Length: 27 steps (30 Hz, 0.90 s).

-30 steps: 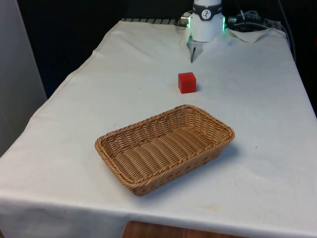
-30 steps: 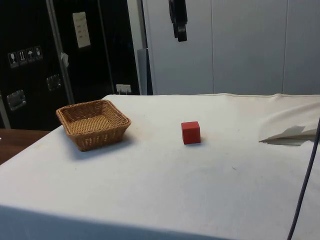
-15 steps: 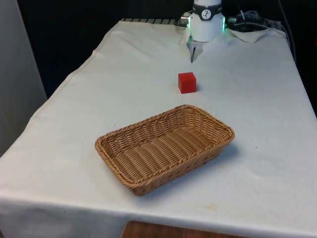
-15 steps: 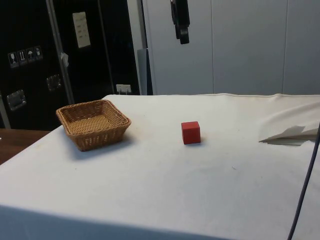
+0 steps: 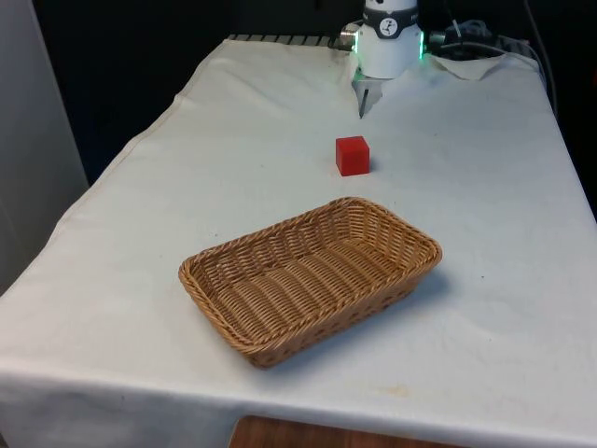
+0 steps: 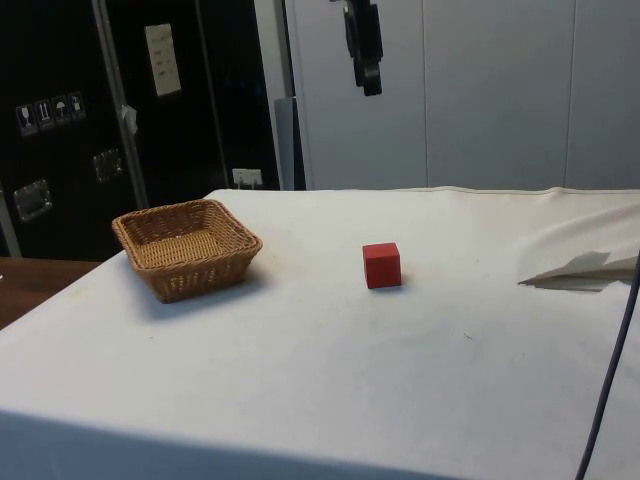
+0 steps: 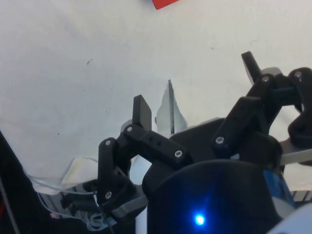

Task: Pick up the cube and place it into the basket.

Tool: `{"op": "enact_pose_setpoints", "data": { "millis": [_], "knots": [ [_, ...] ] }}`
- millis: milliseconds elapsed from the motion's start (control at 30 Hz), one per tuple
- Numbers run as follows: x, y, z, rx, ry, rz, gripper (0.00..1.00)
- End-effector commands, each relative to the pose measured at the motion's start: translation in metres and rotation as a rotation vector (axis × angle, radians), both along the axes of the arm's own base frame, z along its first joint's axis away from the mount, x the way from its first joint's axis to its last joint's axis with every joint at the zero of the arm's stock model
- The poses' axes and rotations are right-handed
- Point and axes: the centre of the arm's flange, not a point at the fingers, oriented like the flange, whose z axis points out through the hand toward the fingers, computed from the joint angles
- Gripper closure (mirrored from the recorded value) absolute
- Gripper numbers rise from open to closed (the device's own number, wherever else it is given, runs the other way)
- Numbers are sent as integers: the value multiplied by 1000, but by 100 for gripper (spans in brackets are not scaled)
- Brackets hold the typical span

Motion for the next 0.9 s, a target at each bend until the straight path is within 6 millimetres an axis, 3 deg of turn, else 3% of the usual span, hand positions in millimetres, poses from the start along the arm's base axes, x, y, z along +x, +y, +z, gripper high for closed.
{"op": "enact_pose_setpoints", "data": {
  "millis": [0,867],
  "knots": [
    [0,0,-2,7,-8,0,0],
    [-12,6,-44,13,-54,3,0]
  ]
}}
